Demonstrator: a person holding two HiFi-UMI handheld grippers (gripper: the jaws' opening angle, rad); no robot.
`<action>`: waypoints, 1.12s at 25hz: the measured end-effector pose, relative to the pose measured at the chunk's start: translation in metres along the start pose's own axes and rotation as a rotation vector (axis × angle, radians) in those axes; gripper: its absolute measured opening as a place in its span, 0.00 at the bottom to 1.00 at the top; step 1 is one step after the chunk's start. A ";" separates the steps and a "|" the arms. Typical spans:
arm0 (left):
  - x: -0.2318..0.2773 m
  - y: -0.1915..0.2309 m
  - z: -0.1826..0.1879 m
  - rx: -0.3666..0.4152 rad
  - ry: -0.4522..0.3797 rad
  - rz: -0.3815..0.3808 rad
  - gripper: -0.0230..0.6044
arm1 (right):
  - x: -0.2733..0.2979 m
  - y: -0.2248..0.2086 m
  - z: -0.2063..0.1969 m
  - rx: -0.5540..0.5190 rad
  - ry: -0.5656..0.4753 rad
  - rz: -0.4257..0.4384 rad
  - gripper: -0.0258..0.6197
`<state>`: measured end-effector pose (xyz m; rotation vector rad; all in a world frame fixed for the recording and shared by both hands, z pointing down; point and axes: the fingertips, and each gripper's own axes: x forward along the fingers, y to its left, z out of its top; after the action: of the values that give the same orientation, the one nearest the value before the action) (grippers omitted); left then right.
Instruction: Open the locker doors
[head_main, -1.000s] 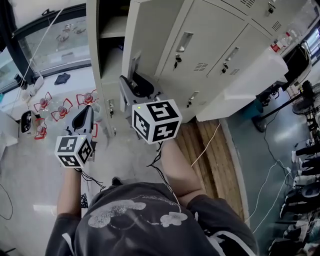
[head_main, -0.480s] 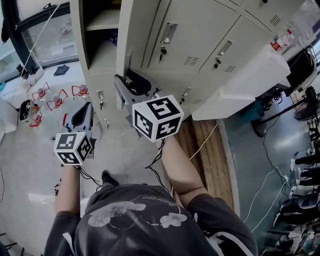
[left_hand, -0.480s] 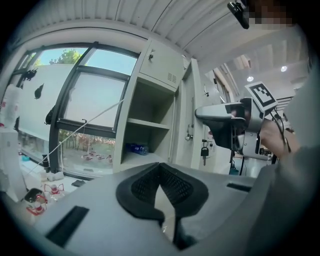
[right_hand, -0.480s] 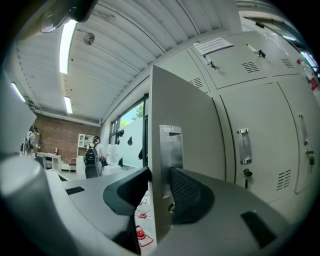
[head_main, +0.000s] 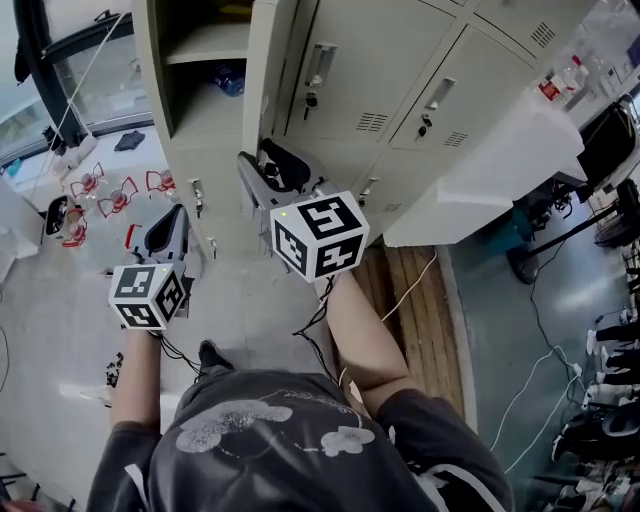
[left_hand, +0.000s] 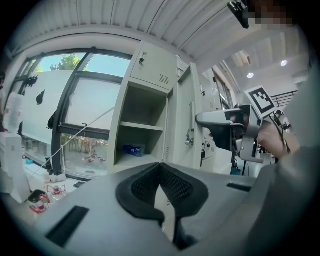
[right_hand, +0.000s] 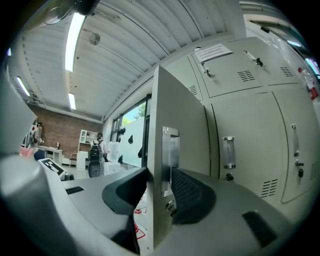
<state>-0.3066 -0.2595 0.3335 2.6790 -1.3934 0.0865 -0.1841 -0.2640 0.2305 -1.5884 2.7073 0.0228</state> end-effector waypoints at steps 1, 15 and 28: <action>0.000 -0.004 0.000 0.001 0.000 -0.002 0.05 | -0.004 -0.002 0.000 -0.004 -0.001 -0.005 0.30; 0.015 -0.057 0.000 0.015 -0.001 -0.059 0.05 | -0.054 -0.046 -0.001 -0.045 -0.009 -0.099 0.23; 0.012 -0.090 0.000 0.036 0.000 -0.069 0.05 | -0.069 -0.063 -0.002 -0.049 -0.010 -0.125 0.21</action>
<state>-0.2264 -0.2178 0.3276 2.7528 -1.3105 0.1059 -0.0950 -0.2346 0.2320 -1.7621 2.6140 0.0967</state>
